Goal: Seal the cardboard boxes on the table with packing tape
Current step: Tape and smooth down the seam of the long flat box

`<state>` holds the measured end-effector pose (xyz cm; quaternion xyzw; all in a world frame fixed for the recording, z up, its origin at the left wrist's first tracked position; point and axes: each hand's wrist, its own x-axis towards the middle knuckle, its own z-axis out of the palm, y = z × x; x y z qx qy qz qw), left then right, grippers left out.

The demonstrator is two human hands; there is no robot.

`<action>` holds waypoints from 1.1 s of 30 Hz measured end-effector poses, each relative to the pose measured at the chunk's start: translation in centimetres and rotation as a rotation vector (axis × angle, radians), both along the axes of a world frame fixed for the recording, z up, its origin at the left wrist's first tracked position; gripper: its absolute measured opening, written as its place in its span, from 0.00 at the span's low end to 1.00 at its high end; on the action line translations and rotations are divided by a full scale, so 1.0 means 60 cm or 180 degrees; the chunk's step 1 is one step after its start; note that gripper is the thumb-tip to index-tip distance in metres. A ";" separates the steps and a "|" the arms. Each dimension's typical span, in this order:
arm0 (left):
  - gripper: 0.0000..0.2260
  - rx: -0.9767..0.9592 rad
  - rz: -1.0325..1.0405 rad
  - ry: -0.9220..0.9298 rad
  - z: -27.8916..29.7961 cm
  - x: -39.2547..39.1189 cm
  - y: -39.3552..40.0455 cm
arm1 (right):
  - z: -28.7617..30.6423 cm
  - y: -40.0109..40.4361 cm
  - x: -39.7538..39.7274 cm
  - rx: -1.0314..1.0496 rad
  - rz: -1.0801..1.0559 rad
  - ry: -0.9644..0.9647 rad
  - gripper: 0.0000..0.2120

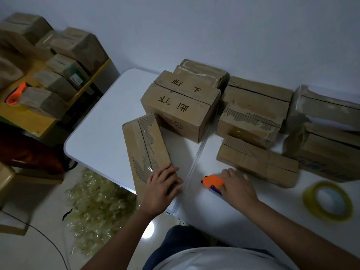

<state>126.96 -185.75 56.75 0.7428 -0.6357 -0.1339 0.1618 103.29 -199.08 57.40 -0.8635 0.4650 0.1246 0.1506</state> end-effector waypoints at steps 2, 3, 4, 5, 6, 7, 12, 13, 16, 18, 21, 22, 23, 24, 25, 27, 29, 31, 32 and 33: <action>0.11 0.0011 -0.0004 -0.0015 0.000 0.000 0.000 | 0.003 0.014 0.022 0.0637 -0.0426 -0.0828 0.09; 0.13 0.0026 -0.0006 -0.0026 0.000 0.001 -0.001 | 0.011 0.024 0.043 0.1475 -0.1019 -0.1321 0.09; 0.15 0.0053 -0.0008 -0.0031 0.002 0.002 -0.001 | 0.018 0.033 0.064 0.2421 -0.1659 -0.1696 0.12; 0.16 0.0078 -0.0014 -0.0030 0.003 0.002 -0.002 | 0.022 0.042 0.082 0.3229 -0.2193 -0.2006 0.16; 0.17 0.0098 -0.0021 -0.0015 0.004 0.002 -0.002 | 0.023 0.050 0.096 0.3812 -0.2541 -0.2166 0.21; 0.17 0.0120 -0.0024 0.0003 0.006 0.002 -0.002 | 0.023 0.057 0.107 0.4161 -0.2697 -0.2216 0.22; 0.19 0.0088 0.0039 0.0393 0.016 0.004 -0.003 | 0.005 0.067 0.115 0.3942 -0.2917 -0.2620 0.07; 0.19 0.0023 0.0046 0.0374 0.018 0.009 -0.003 | 0.001 0.069 0.114 0.3779 -0.2932 -0.2659 0.06; 0.19 0.0052 0.0017 -0.0145 0.016 0.024 0.009 | -0.009 0.080 0.110 0.3346 -0.2964 -0.2891 0.06; 0.21 0.0212 0.0010 -0.0279 0.010 0.025 0.022 | -0.013 0.091 0.107 0.3095 -0.2894 -0.3071 0.06; 0.23 0.0278 -0.0075 -0.0462 -0.002 0.027 0.028 | -0.018 0.101 0.104 0.2892 -0.2856 -0.3222 0.05; 0.25 0.0282 -0.0131 -0.0528 -0.004 0.029 0.028 | -0.019 0.102 0.103 0.2858 -0.2852 -0.3249 0.05; 0.28 0.0273 -0.0191 -0.0607 -0.006 0.031 0.028 | -0.021 0.101 0.103 0.2833 -0.2849 -0.3278 0.05; 0.30 0.0252 -0.0249 -0.0685 -0.009 0.033 0.029 | -0.023 0.100 0.104 0.2819 -0.2842 -0.3306 0.05; 0.32 0.0221 -0.0295 -0.0756 -0.011 0.034 0.029 | -0.024 0.100 0.104 0.2816 -0.2831 -0.3329 0.05; 0.35 0.0174 -0.0346 -0.0863 -0.017 0.036 0.030 | -0.027 0.099 0.104 0.2818 -0.2823 -0.3354 0.05; 0.35 0.0132 -0.0358 -0.0952 -0.022 0.036 0.030 | -0.031 0.098 0.103 0.2826 -0.2824 -0.3373 0.05; 0.35 0.0073 -0.0379 -0.1063 -0.025 0.035 0.030 | -0.033 0.097 0.104 0.2830 -0.2824 -0.3374 0.05; 0.35 0.0043 -0.0391 -0.1126 -0.027 0.034 0.030 | -0.034 0.097 0.103 0.2834 -0.2820 -0.3374 0.05; 0.34 0.0022 -0.0401 -0.1196 -0.028 0.033 0.030 | -0.036 0.096 0.104 0.2839 -0.2816 -0.3373 0.05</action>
